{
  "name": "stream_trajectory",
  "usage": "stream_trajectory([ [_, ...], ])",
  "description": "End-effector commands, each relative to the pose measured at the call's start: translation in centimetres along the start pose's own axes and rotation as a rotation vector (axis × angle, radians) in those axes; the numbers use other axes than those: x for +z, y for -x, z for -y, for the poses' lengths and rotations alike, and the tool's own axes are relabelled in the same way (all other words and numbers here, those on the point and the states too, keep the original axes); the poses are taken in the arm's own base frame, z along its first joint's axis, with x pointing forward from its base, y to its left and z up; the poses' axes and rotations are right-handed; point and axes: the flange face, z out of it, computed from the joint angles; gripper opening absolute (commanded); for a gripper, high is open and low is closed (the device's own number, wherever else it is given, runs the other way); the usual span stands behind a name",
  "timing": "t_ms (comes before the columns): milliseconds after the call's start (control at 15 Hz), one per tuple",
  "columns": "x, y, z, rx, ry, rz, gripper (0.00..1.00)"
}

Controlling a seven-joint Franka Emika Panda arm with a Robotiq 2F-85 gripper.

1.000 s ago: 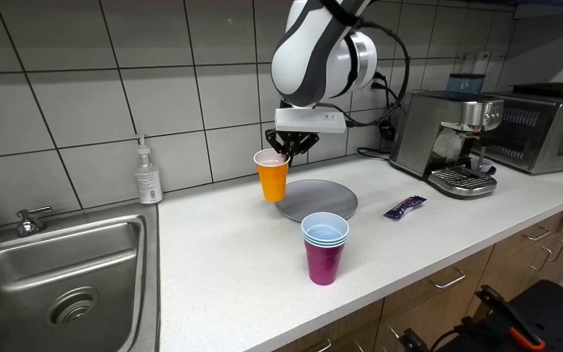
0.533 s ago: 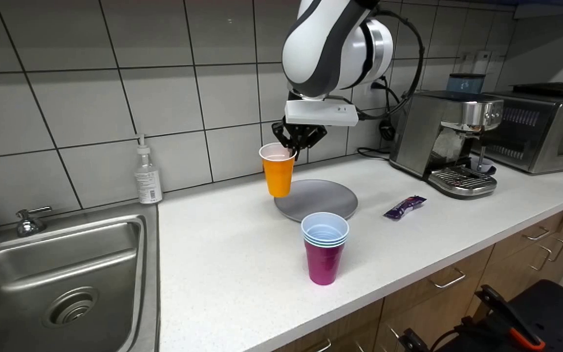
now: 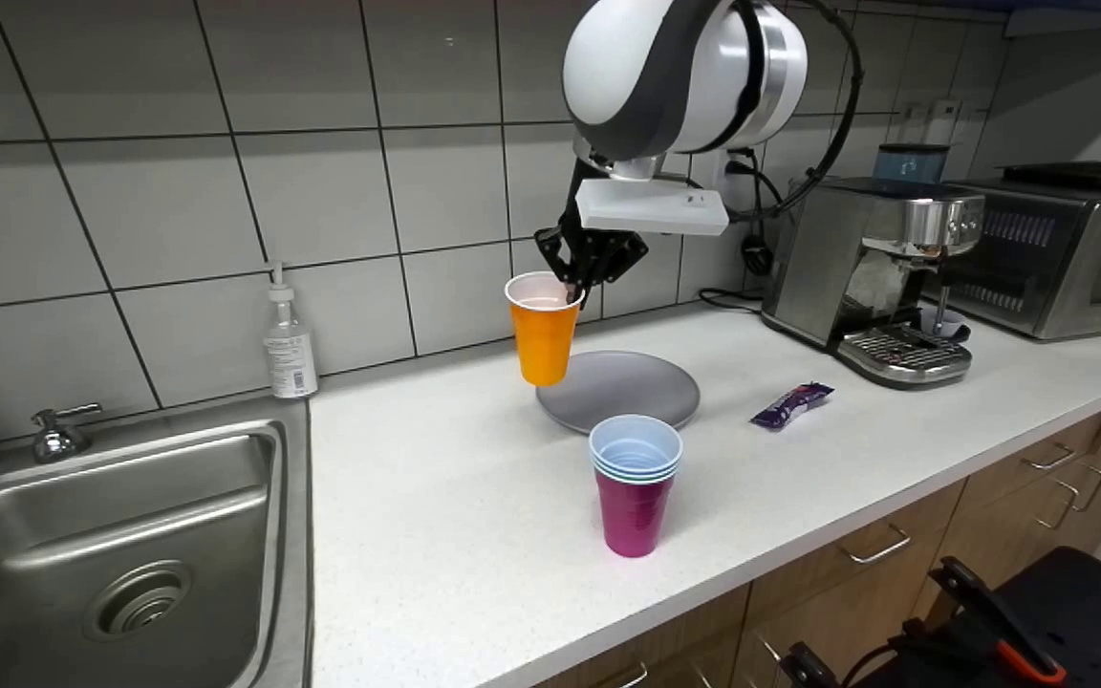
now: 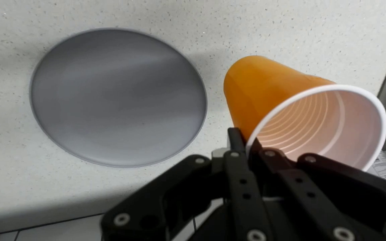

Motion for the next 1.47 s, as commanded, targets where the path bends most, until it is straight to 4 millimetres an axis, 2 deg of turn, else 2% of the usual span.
stream_trajectory([
  [0, -2.6, 1.6, -0.8, -0.043, -0.028, -0.025, 0.01],
  [533, -5.4, 3.7, -2.5, -0.147, -0.093, 0.005, 0.01],
  [867, -6.0, 4.5, -3.7, -0.227, -0.090, 0.066, 0.01],
  [1400, -6.5, 5.1, -3.8, -0.308, -0.091, 0.126, 0.01],
])
